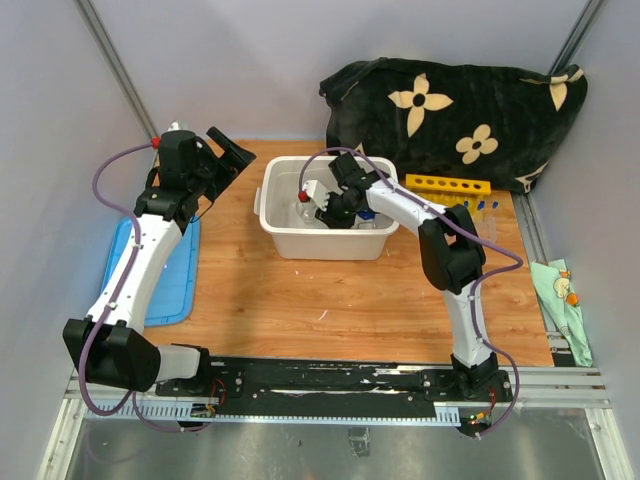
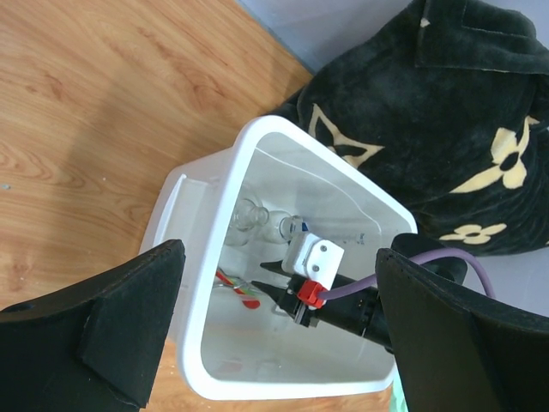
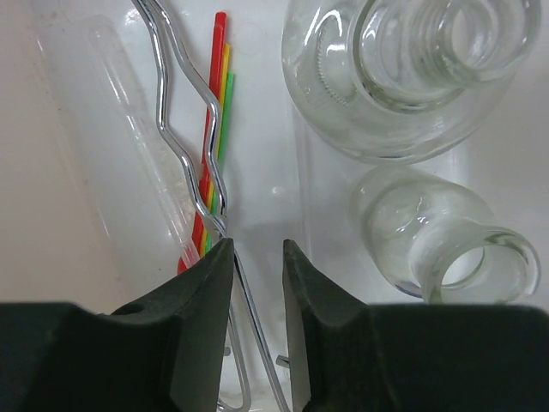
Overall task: Organize the chemistry lab equipment
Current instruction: Place the chemistry item in the storage box, then pick up the storage box lid at the center of the board.
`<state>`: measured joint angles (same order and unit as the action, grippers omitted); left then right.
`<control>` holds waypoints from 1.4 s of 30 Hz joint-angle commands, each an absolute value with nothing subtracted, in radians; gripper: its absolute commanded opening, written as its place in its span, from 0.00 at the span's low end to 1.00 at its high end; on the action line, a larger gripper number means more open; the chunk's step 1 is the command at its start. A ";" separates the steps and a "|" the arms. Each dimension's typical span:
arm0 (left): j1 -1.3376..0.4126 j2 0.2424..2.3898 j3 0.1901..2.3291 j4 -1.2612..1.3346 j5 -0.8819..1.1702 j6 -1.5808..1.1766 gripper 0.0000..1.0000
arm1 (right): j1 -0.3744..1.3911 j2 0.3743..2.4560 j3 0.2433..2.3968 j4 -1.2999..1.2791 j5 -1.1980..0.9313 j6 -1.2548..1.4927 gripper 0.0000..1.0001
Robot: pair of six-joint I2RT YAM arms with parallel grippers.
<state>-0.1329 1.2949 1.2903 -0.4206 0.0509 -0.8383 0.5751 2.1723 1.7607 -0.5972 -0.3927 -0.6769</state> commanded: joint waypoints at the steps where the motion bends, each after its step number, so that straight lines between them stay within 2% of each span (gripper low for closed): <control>1: -0.124 1.297 1.292 -0.434 0.062 -0.820 0.97 | 0.569 2.115 1.753 -0.593 -0.394 -0.659 0.31; 13: -0.124 1.311 1.288 -0.430 0.059 -0.816 0.98 | 0.569 1.990 1.747 -0.635 -0.382 -0.666 0.32; 25: -0.123 1.378 1.339 -0.577 -0.023 -0.759 0.99 | 0.569 1.777 1.707 -0.657 -0.324 -0.659 0.32; 29: -0.123 1.380 1.348 -0.617 -0.049 -0.737 0.99 | 0.568 1.709 1.737 -0.658 -0.278 -0.574 0.33; 33: -0.123 1.377 1.360 -0.691 -0.092 -0.710 0.99 | 0.567 1.674 1.849 -0.710 -0.212 -0.358 0.31; 37: -0.122 1.362 1.364 -0.814 -0.170 -0.665 0.92 | 0.575 1.632 1.947 -0.778 -0.238 -0.189 0.27; 42: -0.123 1.339 1.323 -0.934 -0.273 -0.624 0.85 | 0.626 1.484 1.827 -0.734 -0.152 -0.195 0.26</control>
<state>-0.1322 1.3804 1.3354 -0.8051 -0.1612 -0.6800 0.5861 1.5990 1.8927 -0.7238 -0.2241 -0.2710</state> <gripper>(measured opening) 0.876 0.265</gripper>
